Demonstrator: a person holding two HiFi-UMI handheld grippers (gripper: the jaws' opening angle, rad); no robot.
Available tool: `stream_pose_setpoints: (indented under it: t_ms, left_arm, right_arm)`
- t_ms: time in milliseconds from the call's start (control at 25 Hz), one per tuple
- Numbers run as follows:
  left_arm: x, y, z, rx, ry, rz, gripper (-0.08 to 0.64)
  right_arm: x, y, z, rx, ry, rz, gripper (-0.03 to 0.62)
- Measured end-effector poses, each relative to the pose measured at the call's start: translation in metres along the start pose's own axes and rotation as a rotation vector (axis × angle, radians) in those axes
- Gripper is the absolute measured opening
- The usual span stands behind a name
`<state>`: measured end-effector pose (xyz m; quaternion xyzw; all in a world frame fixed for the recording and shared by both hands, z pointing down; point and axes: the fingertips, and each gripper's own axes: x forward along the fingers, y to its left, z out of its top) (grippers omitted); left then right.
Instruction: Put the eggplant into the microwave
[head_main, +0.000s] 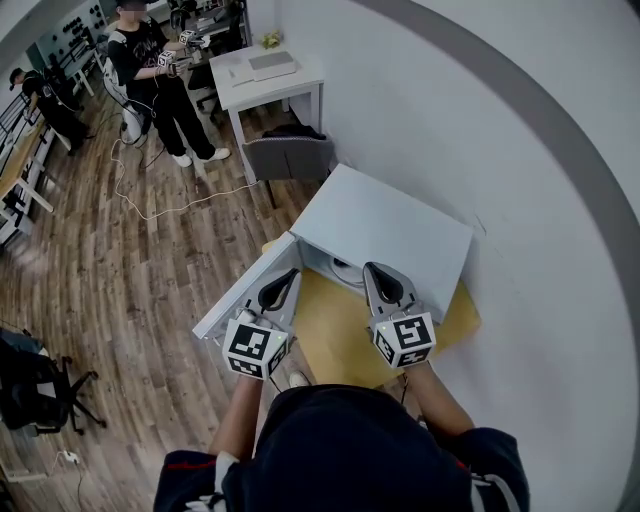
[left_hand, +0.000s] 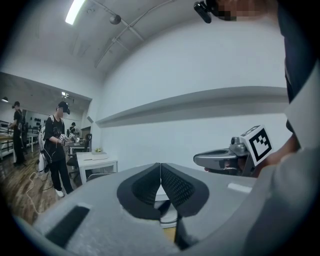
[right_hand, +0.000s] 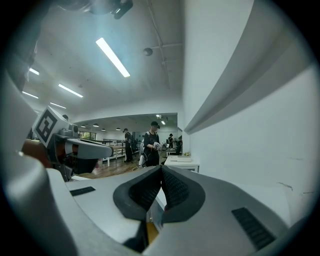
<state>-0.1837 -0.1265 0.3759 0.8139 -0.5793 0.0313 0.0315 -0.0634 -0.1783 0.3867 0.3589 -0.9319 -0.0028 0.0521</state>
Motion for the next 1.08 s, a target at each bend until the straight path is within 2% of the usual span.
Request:
stream_pose_setpoints:
  t_ms: [840, 1080]
  left_arm:
    - [-0.003, -0.011, 0.009, 0.006, -0.022, 0.015, 0.017]
    - [0.006, -0.02, 0.006, 0.006, -0.024, 0.019, 0.017]
  right_arm:
    - [-0.006, 0.001, 0.006, -0.004, -0.01, 0.004, 0.011]
    - [-0.01, -0.009, -0.003, -0.002, -0.013, 0.0, 0.011]
